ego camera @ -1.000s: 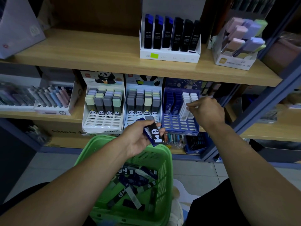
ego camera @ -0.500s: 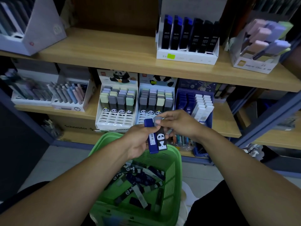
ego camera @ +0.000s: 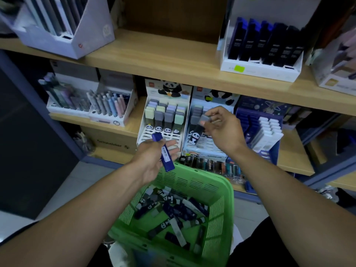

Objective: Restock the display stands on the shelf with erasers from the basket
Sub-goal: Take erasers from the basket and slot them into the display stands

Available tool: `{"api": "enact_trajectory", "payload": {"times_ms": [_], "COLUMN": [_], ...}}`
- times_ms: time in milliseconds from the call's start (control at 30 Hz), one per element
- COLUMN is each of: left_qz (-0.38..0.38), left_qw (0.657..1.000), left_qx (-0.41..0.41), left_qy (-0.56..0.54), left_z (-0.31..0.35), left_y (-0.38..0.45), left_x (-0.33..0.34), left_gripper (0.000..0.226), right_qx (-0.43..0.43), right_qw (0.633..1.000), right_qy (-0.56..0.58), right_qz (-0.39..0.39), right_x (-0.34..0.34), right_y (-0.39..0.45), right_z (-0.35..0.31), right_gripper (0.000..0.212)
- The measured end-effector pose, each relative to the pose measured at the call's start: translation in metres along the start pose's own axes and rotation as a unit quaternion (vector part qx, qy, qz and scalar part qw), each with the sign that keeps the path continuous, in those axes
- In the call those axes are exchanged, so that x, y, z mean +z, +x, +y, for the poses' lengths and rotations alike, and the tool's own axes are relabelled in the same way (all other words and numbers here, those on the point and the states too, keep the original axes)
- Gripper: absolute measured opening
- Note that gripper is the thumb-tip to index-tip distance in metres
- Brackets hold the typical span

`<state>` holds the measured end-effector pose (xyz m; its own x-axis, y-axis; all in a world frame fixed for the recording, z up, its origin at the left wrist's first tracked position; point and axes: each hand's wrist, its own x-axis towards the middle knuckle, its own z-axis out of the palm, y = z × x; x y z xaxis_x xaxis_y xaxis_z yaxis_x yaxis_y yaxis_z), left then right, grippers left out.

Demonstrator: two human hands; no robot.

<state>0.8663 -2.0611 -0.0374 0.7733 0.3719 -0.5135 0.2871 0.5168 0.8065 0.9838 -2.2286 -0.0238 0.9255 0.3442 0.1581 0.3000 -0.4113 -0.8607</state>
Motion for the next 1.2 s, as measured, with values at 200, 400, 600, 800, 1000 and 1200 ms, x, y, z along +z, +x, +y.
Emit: {"api": "enact_trajectory", "payload": {"times_ms": [200,400,600,800,1000,1200], "left_qz": [0.104,0.195,0.188,0.171,0.156,0.156], "left_qw": [0.986,0.971,0.975,0.979,0.980,0.979], "left_qx": [0.117,0.126,0.109,0.092,0.089,0.096], "left_qy": [0.057,0.049,0.042,0.065,0.086,0.092], "left_z": [0.035,0.040,0.031,0.033,0.031,0.029], "left_y": [0.014,0.037,0.044,0.048,0.050,0.054], "left_x": [-0.031,-0.059,-0.061,-0.064,-0.064,-0.061], "left_gripper": [0.006,0.022,0.026,0.015,0.007,0.016], "right_qx": [-0.070,-0.134,-0.160,-0.162,-0.165,-0.196], "right_qw": [0.996,0.990,0.985,0.985,0.985,0.978], "right_qy": [0.042,0.011,-0.045,-0.039,-0.039,-0.061], "right_qz": [-0.025,-0.033,-0.036,-0.034,-0.025,-0.022], "right_x": [0.044,0.095,0.124,0.127,0.127,0.129], "right_y": [-0.001,0.014,0.022,0.029,0.033,0.036], "right_z": [-0.030,-0.057,-0.049,-0.043,-0.037,-0.031], "right_gripper": [0.017,0.010,0.009,0.011,0.008,0.001]}}
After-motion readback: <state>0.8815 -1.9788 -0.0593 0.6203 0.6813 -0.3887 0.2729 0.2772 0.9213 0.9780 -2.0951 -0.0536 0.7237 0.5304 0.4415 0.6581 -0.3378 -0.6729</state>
